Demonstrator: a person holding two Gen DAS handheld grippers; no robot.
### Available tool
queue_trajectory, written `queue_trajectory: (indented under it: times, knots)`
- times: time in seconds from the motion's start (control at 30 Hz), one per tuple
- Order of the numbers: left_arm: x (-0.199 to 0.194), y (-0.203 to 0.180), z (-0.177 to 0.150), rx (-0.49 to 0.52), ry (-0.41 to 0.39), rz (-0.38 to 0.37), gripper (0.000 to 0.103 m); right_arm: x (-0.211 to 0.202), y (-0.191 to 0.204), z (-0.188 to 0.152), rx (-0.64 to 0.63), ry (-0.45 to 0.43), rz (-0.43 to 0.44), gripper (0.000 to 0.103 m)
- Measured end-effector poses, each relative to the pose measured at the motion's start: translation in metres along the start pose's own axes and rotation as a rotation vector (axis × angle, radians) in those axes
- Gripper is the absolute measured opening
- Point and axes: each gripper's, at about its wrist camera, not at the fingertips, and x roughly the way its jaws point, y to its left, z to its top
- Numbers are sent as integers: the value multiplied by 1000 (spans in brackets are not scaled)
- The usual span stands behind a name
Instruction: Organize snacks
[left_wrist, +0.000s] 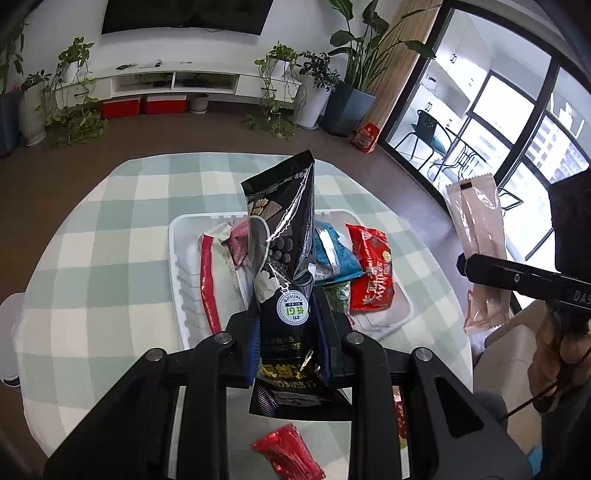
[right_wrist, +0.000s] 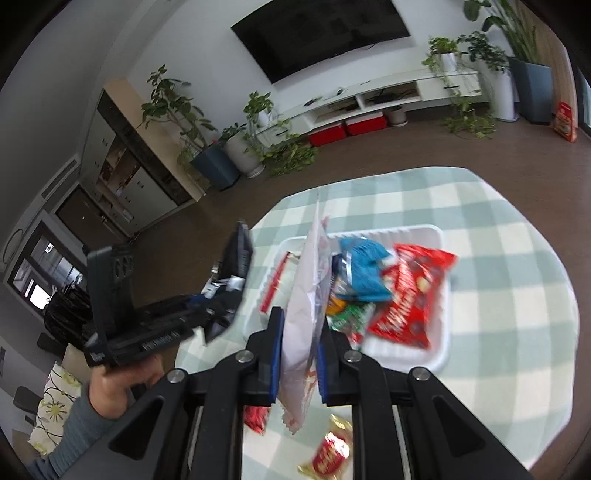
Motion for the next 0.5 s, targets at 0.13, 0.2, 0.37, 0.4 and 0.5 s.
queue_trajectory:
  times: [0.13,0.2,0.37,0.4,0.5]
  knots:
    - [30,8,4,-9,34,15,22,47,15,24,-48,65,-24,17]
    - [43,10,4,-7,45,20,22,73,15,31,-57,102,-43,17]
    - [66,17,3,-8,59,33,22,114,3,30,-31,163,-57,17]
    - [71,18,2,-9,61,36,22,119,0,27,-32,172,-59,17]
    - [83,22,-1,-16,68,34,22,131,-5,24,-44,187,-90,17]
